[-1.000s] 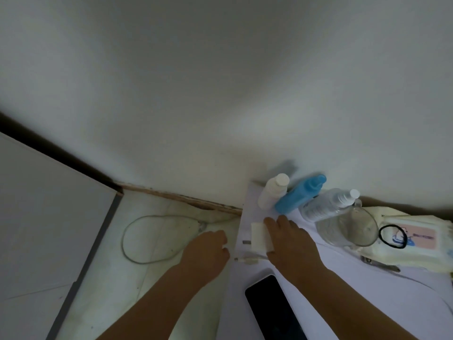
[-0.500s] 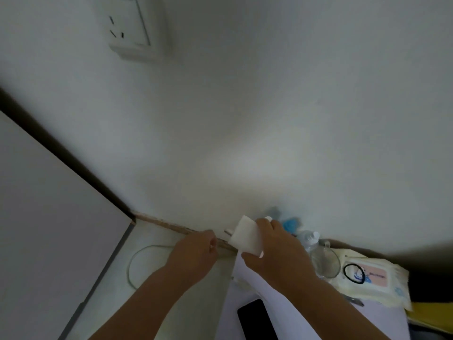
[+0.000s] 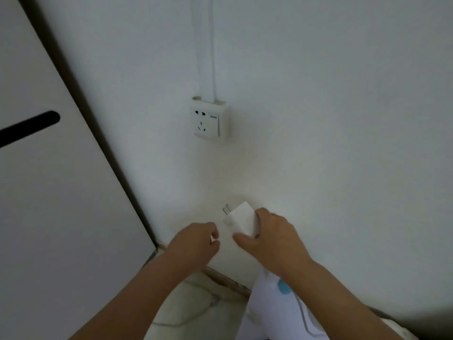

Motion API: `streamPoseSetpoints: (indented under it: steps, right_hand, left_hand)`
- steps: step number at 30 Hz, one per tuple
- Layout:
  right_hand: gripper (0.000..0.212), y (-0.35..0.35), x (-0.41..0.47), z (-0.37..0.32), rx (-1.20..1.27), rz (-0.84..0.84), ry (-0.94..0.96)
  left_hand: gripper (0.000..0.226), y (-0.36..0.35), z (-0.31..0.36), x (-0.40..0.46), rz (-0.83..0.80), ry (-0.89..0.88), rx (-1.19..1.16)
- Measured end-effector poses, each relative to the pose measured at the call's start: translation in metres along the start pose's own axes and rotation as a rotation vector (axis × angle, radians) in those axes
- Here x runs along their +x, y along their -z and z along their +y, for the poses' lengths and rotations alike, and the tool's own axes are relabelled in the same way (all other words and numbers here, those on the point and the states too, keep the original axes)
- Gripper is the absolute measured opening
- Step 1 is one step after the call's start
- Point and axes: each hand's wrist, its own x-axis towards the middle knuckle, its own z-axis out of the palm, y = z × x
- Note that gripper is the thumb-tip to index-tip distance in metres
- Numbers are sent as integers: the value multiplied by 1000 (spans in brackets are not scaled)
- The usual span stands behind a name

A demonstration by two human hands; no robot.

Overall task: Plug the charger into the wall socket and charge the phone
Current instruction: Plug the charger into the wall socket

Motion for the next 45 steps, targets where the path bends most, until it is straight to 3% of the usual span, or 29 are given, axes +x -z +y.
streamPoseSetpoints:
  steps: [8,17,28,39,45]
  right_hand:
    - [48,8,26,-62,130,31,-28]
    - [33,-8,80,-130,559,77,-263]
    - [41,-15,125,-155,851,223,-519]
    - [41,-6,135,-165,814,260,-441]
    - [43,-1,136,-171,881,180,-418]
  left_hand:
    - [24,68,-24,7,108,-27,-36]
    - [25,126,-72,48,96,-172,-4]
    - [20,152,-96,88,81,-372,-58]
    - [33,156,-72,90,-13,-454,-44]
    - [35,158,-62,79,-116,-316,-376]
